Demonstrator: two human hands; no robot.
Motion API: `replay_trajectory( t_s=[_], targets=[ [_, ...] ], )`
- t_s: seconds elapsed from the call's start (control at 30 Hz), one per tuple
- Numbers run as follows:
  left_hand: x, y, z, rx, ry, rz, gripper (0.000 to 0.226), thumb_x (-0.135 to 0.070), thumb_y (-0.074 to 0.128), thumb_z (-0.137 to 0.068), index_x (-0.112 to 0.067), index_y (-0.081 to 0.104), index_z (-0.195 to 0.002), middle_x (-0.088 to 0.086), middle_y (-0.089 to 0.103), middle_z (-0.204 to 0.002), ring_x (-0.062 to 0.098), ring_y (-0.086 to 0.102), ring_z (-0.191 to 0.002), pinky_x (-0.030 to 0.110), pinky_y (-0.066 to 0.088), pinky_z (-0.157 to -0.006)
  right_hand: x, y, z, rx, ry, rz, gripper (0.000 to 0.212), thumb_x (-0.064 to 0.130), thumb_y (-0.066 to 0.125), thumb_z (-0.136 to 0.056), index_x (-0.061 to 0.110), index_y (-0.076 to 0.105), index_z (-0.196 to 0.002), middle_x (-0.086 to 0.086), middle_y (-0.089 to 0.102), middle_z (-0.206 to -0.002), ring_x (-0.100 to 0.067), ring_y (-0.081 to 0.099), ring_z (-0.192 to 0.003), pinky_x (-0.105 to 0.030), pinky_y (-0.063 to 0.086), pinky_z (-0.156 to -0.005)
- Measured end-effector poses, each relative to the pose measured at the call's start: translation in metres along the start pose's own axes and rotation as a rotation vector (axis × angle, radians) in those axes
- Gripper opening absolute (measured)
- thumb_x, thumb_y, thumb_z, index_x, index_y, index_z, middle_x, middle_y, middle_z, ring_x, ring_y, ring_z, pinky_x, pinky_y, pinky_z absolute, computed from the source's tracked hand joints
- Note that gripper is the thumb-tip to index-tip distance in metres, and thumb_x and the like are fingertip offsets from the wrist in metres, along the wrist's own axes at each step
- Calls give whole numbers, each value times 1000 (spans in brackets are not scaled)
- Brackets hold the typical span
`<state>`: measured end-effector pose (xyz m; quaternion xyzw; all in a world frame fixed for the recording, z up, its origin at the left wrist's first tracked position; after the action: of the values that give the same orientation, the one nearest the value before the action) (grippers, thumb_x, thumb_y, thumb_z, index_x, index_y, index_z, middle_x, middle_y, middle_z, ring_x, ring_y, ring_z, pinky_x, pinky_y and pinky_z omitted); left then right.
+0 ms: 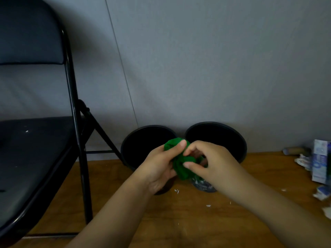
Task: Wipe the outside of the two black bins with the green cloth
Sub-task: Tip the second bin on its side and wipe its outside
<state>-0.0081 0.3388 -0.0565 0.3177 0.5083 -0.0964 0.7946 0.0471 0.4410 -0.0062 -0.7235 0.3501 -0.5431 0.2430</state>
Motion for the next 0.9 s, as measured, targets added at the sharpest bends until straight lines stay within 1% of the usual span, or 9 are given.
replay_trajectory(
  t_s=[0.1, 0.2, 0.33, 0.43, 0.53, 0.63, 0.73, 0.83, 0.9],
  targets=[
    [-1, 4, 2, 117, 30, -108, 51, -13, 75, -81, -3, 58, -129, 19, 67, -123, 34, 65, -115, 48, 52, -99, -18, -9, -2, -61, 93, -240, 15, 22, 64, -91, 33, 65, -100, 18, 67, -98, 7, 61, -94, -14, 51, -79],
    [1, 0, -2, 42, 48, -221, 43, 5, 72, -82, -3, 60, -123, 17, 71, -115, 29, 70, -104, 37, 59, -86, -32, -16, -6, -143, 171, -428, 20, 15, 56, -96, 33, 62, -100, 12, 67, -101, 0, 63, -94, -21, 52, -79],
    [0, -15, -5, -93, 42, -461, 22, -1, 62, -93, -2, 62, -115, 15, 73, -102, 23, 72, -84, 28, 60, -69, -53, -36, -12, -327, 212, -409, 19, 15, 47, -100, 34, 49, -96, 7, 60, -96, -18, 60, -73, -39, 49, -67],
    [-7, -15, -1, -7, 81, -629, 19, -8, 60, -96, -4, 65, -113, 15, 74, -104, 27, 72, -92, 31, 61, -77, -67, -44, -11, -355, 243, -352, 18, 15, 43, -101, 32, 46, -99, 9, 52, -87, -7, 44, -51, -27, 39, -50],
    [-11, -11, 4, 87, 104, -832, 16, -13, 60, -97, -8, 68, -109, 8, 75, -98, 18, 72, -88, 27, 59, -74, -77, -45, -11, -341, 257, -321, 13, 17, 45, -101, 30, 45, -103, 13, 47, -82, -9, 42, -58, -29, 38, -56],
    [-8, -14, 4, 180, 45, -986, 18, -17, 64, -95, -12, 68, -112, 5, 74, -104, 15, 71, -94, 33, 59, -85, -73, -41, -13, -298, 198, -336, 17, 18, 49, -99, 35, 46, -99, 16, 51, -89, -4, 50, -79, -27, 38, -72],
    [4, -10, 7, 297, -111, -941, 31, -22, 69, -91, -14, 64, -120, 6, 72, -112, 21, 71, -101, 37, 58, -89, -61, -31, -16, -198, 131, -460, 19, 16, 53, -97, 34, 51, -98, 13, 61, -91, -3, 56, -85, -28, 42, -78],
    [16, 3, 9, 346, -219, -790, 39, -28, 65, -93, -20, 54, -130, 3, 70, -117, 17, 71, -102, 24, 58, -76, -47, -23, -19, -109, 77, -559, 18, 10, 57, -95, 28, 55, -98, 4, 69, -92, -9, 64, -83, -28, 48, -78],
    [21, 12, 7, 374, -210, -702, 36, -23, 61, -95, -17, 55, -131, 5, 69, -121, 16, 70, -104, 24, 57, -80, -46, -19, -22, -89, 77, -587, 18, 10, 59, -93, 28, 57, -97, 1, 71, -95, -13, 66, -87, -28, 49, -80]
  ],
)
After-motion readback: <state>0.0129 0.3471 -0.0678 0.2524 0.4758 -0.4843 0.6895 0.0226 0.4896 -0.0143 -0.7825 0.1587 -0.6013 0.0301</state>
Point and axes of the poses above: each hand's wrist, its own z-axis away from the middle knuckle, its own y-axis out of the palm, x = y × z, the point moved 8 cm from there along -z, towards the middle knuckle
